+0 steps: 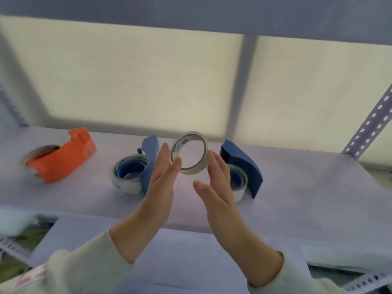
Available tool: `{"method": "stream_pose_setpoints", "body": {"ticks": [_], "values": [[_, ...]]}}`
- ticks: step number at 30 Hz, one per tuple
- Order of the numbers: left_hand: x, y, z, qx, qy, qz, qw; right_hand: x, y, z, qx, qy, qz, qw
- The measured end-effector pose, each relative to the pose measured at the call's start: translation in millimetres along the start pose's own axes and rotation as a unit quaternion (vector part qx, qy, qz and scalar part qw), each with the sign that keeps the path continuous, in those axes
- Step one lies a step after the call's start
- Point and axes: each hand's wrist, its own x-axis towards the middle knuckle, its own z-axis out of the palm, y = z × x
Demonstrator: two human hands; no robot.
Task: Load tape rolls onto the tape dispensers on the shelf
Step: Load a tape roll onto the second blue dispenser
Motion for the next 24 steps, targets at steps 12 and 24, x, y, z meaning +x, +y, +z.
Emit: {"method": "stream_pose_setpoints", "body": {"ticks": [12, 24], "values": [[27, -28, -46, 0.151, -0.073, -0.163, 0.972, -4, 13, 23, -0.120, -0.049, 0.179, 0.975], [8, -6, 24, 0.132, -0.165, -0.135, 0.968, -25, 21, -30, -0.077, 0.285, 0.134, 0.946]]}}
